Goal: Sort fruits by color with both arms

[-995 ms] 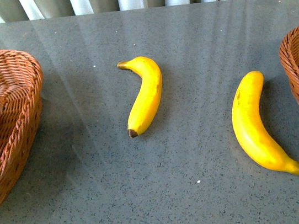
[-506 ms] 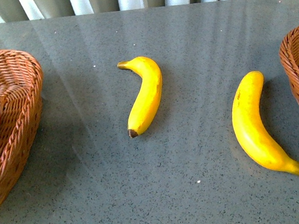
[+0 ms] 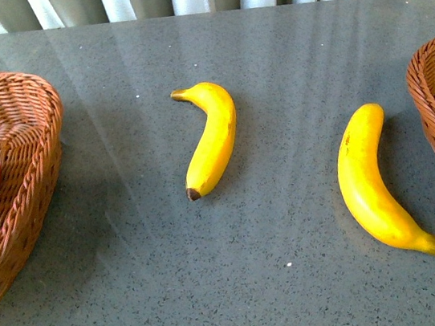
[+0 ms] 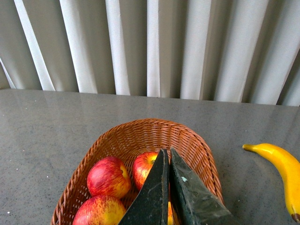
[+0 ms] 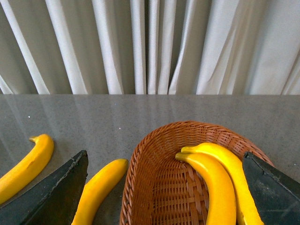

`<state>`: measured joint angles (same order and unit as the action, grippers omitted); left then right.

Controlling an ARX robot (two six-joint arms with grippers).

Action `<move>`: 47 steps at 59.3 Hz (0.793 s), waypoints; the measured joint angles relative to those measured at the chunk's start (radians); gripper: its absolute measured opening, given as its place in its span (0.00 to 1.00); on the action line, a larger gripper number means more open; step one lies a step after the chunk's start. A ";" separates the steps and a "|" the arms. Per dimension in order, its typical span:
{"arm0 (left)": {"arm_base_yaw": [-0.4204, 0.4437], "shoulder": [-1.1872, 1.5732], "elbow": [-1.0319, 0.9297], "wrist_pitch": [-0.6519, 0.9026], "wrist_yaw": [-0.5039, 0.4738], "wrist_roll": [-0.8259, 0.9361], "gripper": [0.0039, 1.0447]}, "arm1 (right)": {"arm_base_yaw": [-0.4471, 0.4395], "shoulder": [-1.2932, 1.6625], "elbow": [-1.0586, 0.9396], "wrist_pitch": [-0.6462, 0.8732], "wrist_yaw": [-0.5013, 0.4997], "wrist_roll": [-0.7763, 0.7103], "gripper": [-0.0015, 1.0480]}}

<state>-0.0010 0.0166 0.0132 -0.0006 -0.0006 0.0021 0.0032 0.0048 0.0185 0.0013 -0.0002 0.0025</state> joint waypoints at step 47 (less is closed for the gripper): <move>0.000 0.000 0.000 0.000 0.001 0.000 0.91 | -0.086 0.218 0.142 -0.312 -0.266 -0.045 0.91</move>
<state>-0.0010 0.0166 0.0132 -0.0006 0.0002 0.0021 -0.0830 0.2226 0.1604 -0.3107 -0.2665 -0.0425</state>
